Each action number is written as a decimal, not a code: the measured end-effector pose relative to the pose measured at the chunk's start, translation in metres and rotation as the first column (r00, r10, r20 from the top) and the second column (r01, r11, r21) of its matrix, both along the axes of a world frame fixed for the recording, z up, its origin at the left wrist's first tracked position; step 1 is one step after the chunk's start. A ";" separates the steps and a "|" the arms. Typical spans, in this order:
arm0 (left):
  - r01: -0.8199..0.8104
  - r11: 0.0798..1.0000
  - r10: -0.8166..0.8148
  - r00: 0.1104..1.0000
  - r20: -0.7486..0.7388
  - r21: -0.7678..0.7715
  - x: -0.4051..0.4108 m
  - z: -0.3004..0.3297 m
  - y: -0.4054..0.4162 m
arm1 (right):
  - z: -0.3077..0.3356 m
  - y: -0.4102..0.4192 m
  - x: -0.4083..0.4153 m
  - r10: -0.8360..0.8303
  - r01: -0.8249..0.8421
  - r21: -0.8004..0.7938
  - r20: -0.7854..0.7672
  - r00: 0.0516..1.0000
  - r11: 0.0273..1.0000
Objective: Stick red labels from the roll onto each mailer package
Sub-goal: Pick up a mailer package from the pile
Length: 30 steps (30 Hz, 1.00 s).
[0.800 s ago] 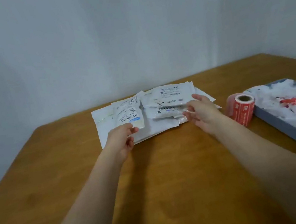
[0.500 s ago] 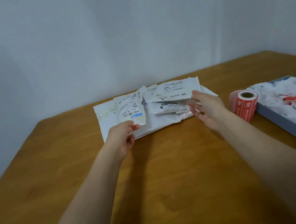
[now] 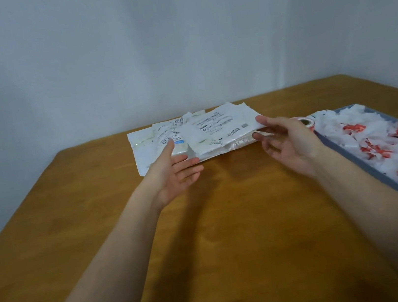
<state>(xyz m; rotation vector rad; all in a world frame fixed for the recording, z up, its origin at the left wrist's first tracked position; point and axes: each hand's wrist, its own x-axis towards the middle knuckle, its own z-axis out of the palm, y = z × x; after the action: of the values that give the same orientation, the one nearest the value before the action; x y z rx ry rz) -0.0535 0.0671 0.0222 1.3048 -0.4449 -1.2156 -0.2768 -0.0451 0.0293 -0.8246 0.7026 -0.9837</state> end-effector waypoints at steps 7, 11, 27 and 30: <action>0.046 0.992 -0.047 0.999 -0.003 -0.117 -0.023 0.003 0.027 | -0.002 0.032 -0.032 0.197 -0.212 -0.077 -0.171 0.965 0.974; 0.113 0.983 -0.111 0.994 0.019 -0.147 -0.028 -0.003 0.043 | -0.009 0.043 -0.042 0.200 -0.242 -0.090 -0.334 0.921 0.966; 0.235 0.972 -0.229 0.957 0.180 -0.012 -0.046 -0.039 0.075 | -0.045 0.070 -0.030 0.263 -0.381 -0.128 -0.527 0.808 0.915; 0.236 0.972 -0.233 0.959 0.160 0.001 -0.047 -0.039 0.073 | -0.047 0.070 -0.026 0.253 -0.365 -0.114 -0.534 0.807 0.924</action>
<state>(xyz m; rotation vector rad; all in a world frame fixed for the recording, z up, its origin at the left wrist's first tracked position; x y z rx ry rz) -0.1005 0.1403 -0.0168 1.3672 -0.7421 -1.3034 -0.3028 0.0247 -0.0180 -1.3747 0.8863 -0.5379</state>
